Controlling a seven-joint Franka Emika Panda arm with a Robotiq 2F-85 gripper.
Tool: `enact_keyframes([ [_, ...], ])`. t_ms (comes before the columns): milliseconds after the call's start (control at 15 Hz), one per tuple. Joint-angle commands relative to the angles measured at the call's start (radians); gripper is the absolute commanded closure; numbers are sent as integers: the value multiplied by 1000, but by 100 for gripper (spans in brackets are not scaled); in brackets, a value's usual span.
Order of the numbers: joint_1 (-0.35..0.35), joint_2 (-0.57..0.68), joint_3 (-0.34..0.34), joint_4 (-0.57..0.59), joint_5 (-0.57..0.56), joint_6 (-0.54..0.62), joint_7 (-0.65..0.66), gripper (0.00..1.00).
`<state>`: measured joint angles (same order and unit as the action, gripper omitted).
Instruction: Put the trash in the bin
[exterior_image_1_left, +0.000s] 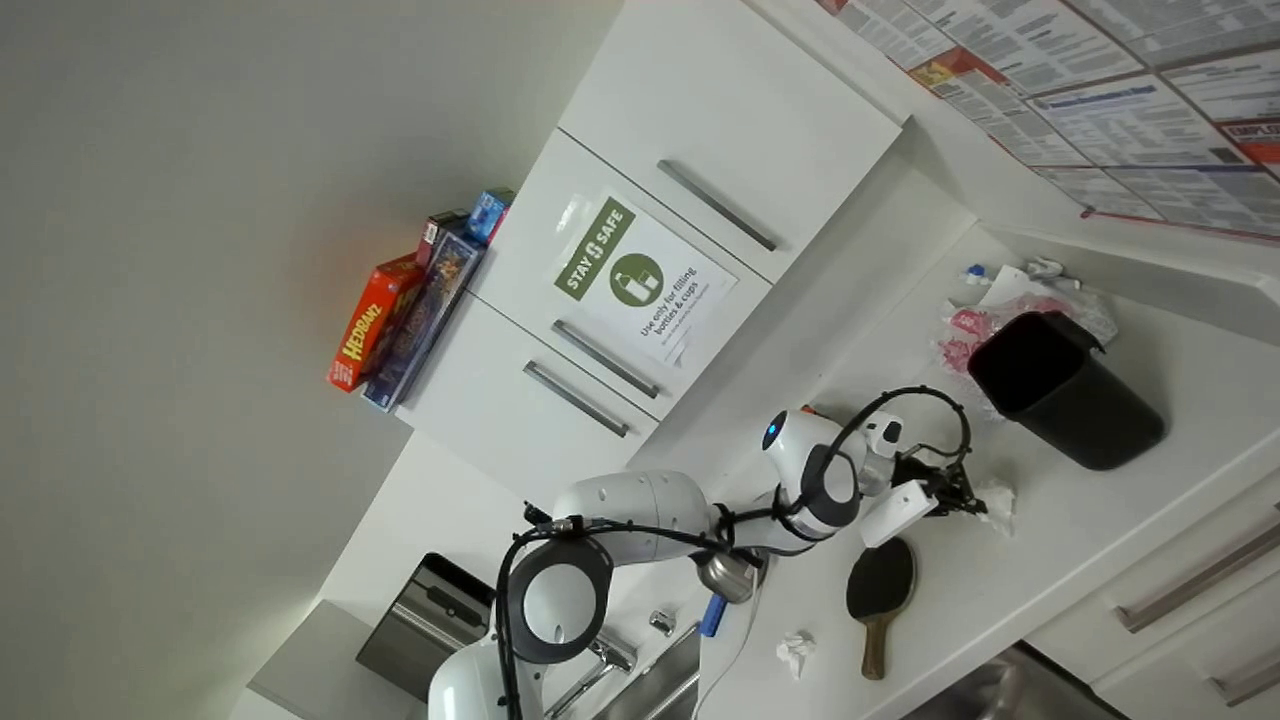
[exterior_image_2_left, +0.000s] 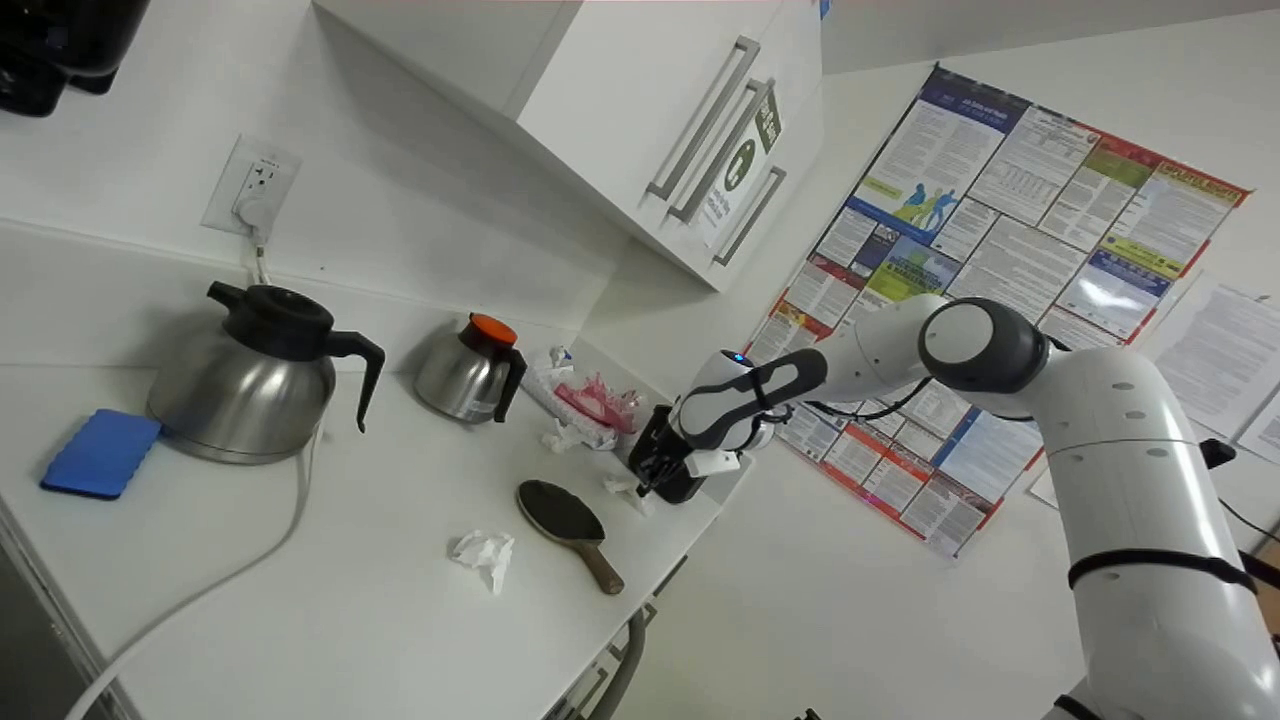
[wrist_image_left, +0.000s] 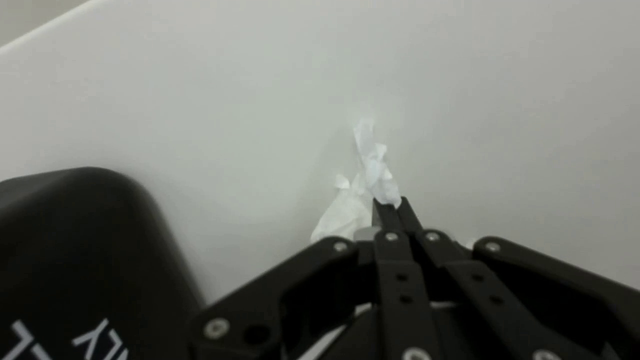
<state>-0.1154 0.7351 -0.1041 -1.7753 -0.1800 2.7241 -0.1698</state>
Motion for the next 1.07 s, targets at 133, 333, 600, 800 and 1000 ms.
enact_keyframes([
  [133, -16, -184, 27, -136, 38, 20, 2, 100],
  [333, -27, -316, 24, -210, 54, 66, 4, 100],
  [600, -47, -481, -7, -268, 76, 104, 23, 100],
  [800, -61, -529, -47, -247, 82, 117, 63, 100],
  [1000, -77, -523, -80, -198, 78, 114, 86, 100],
])
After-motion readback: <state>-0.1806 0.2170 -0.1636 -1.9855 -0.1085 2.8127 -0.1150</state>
